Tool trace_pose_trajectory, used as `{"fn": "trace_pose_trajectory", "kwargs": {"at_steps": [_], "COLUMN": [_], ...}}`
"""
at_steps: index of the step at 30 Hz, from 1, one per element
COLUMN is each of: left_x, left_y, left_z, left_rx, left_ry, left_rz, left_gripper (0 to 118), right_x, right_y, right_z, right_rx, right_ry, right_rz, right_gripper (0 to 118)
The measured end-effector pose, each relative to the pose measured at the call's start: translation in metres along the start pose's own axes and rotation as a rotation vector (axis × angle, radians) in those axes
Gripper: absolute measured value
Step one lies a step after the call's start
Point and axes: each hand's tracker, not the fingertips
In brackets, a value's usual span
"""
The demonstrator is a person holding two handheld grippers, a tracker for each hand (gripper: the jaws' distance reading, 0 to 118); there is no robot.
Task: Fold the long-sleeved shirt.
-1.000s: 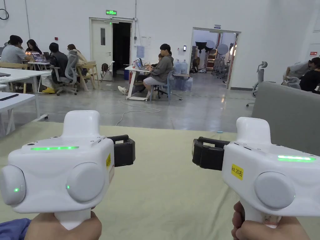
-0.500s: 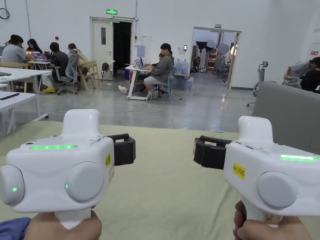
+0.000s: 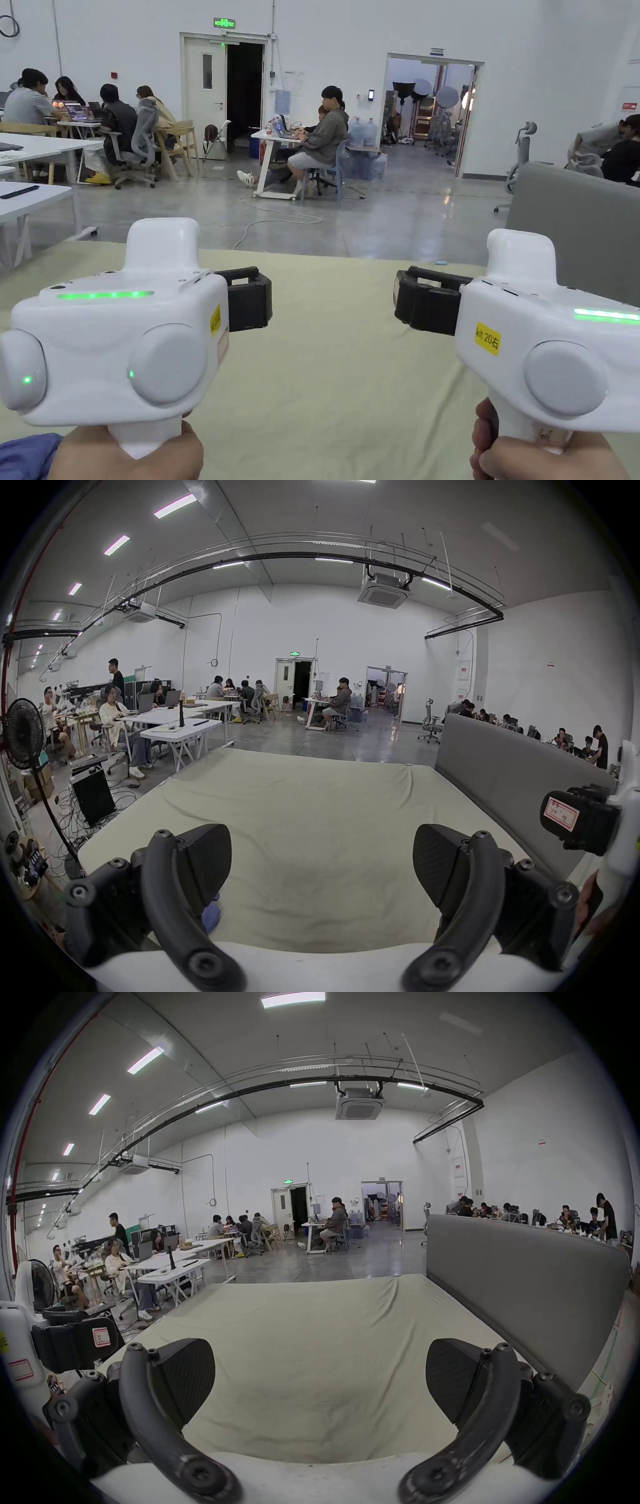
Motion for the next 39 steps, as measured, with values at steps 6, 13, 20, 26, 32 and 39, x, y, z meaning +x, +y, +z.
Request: {"fn": "trace_pose_trajectory", "kwargs": {"at_steps": [6,13,20,26,32,39], "left_x": [-0.008,0.006,-0.028,-0.138,-0.219,-0.280], "left_y": [-0.010,-0.015,-0.010,0.004,-0.014,-0.081], "left_z": [0.006,0.006,0.019,0.058,0.080,-0.011], "left_rx": [0.088,0.102,0.107,0.067,-0.022,-0.196], "left_ry": [-0.246,-0.198,-0.080,0.298,0.457,0.320], "left_rz": [0.038,-0.003,-0.015,0.007,0.023,0.246], "left_gripper": [28,0,0,0,0,118], "right_x": [-0.008,-0.008,-0.040,-0.174,-0.254,-0.214], "right_y": [-0.007,-0.012,-0.006,-0.011,-0.036,-0.067], "right_z": [0.003,0.001,-0.015,-0.028,-0.017,-0.055], "right_rx": [0.059,0.025,0.046,0.015,-0.015,-0.097], "right_ry": [-0.044,-0.037,0.003,0.503,0.945,0.896], "right_rz": [0.096,0.064,0.073,0.136,0.119,0.156], "right_gripper": [21,0,0,0,0,0]}}
